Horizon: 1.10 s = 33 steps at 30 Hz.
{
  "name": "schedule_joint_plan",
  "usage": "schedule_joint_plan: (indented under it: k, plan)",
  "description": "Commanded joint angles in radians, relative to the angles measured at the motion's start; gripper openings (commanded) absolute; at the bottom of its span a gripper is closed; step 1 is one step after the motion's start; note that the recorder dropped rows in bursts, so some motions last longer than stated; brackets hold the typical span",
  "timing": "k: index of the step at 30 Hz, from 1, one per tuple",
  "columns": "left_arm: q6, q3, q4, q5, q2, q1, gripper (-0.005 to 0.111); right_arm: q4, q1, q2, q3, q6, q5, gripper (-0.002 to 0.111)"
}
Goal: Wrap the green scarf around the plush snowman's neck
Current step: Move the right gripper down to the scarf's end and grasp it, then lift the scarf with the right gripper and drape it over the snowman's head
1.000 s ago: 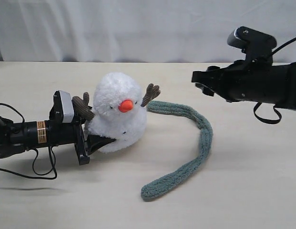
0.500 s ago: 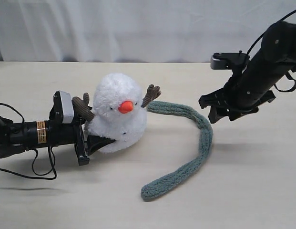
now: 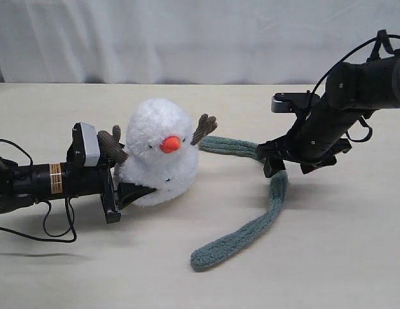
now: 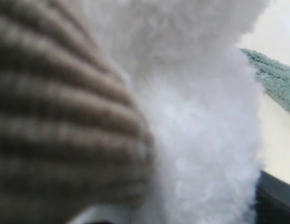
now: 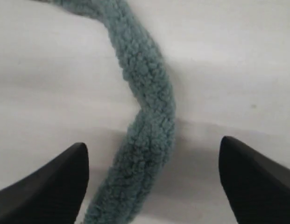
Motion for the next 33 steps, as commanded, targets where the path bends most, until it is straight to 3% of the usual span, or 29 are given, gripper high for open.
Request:
schedule_joint_plan:
  k: [1,4,6,13,24,29,33]
  plan:
    - [-0.001,0.0,0.003,0.007,0.005,-0.003,0.0,0.041,0.001,0.048,-0.008,-0.052,-0.004,0.073]
    - [-0.001,0.0,-0.003,0.007,0.005,-0.003,0.0,0.06,0.001,0.082,-0.008,-0.05,0.034,0.071]
    - [-0.001,0.0,-0.001,0.007,0.005,-0.003,0.0,0.084,0.001,0.089,-0.008,-0.05,0.018,0.06]
    - [-0.001,0.0,-0.003,0.007,0.005,-0.003,0.0,0.086,0.001,0.087,-0.008,-0.079,0.018,0.004]
    - [-0.001,0.0,0.004,0.007,0.005,-0.003,0.0,0.079,0.001,-0.029,-0.014,-0.124,0.011,0.004]
    - [0.002,-0.001,0.039,0.007,0.005,-0.046,0.0,0.079,0.001,-0.139,-0.014,-0.169,0.011,0.004]
    - [-0.002,-0.042,0.155,0.007,0.004,-0.084,0.0,0.079,0.001,-0.225,-0.044,-0.184,0.017,0.004]
